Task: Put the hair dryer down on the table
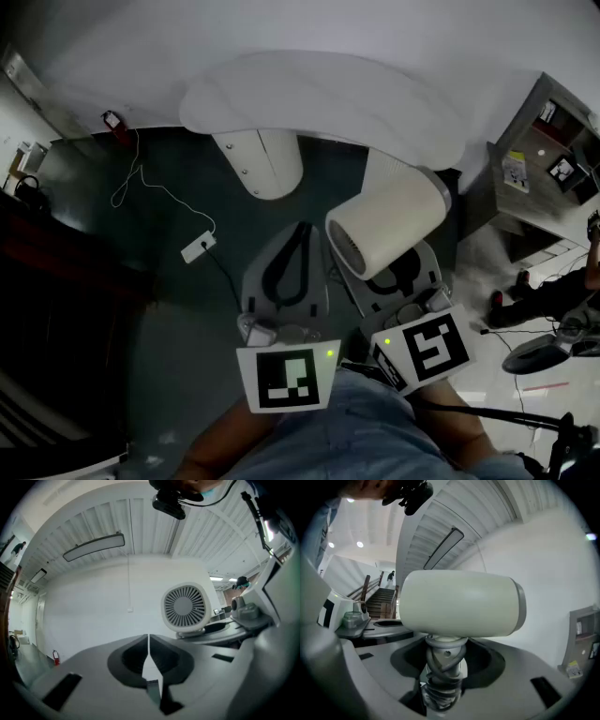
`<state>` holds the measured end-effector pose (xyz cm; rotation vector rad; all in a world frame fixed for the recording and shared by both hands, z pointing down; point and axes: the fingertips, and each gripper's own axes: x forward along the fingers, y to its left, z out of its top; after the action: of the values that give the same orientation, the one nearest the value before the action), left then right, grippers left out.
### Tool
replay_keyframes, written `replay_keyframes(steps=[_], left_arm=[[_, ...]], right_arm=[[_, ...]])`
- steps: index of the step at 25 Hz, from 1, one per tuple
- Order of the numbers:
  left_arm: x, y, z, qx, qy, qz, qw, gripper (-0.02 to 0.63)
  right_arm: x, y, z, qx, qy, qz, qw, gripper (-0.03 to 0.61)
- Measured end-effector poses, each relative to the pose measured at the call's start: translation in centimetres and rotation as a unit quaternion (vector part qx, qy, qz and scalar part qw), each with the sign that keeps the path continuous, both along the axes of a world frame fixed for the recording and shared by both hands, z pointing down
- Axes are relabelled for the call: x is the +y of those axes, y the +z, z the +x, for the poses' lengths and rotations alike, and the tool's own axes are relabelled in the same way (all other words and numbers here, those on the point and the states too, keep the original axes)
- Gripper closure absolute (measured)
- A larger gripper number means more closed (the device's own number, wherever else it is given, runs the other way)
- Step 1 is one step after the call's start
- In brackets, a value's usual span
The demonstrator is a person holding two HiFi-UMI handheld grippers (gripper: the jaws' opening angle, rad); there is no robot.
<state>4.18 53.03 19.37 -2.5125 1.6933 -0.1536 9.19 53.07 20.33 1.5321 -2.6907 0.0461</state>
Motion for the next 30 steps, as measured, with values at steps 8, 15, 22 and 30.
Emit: replay_keyframes(steps=[8,15,22,30], left_arm=[[0.0,-0.1,0.2,0.000,0.000,0.003,1.0000,0.600],[0.8,0.8,0.7,0.026,-0.013,0.003,0.9996,0.600],[-0.4,1.5,5.4,0.016,-0.020,-0.003,0.9997,0.600],[-3.2,2.9,3.5,0.009,-0.055,-0.028,0.9981,0.600]], right_arm=[[0.1,0.1,0.1,0.000,-0.002,0.000,1.000,0.359],[1.4,1.1,0.9,0.012,-0.005,-0.001,1.000,0.359],[-0.1,1.4,5.6,-0.005,-0.019,-0.018,1.000,0.359],[-2.9,3.2,4.5,-0.011,-0.045,-0.045,0.998,0.359]])
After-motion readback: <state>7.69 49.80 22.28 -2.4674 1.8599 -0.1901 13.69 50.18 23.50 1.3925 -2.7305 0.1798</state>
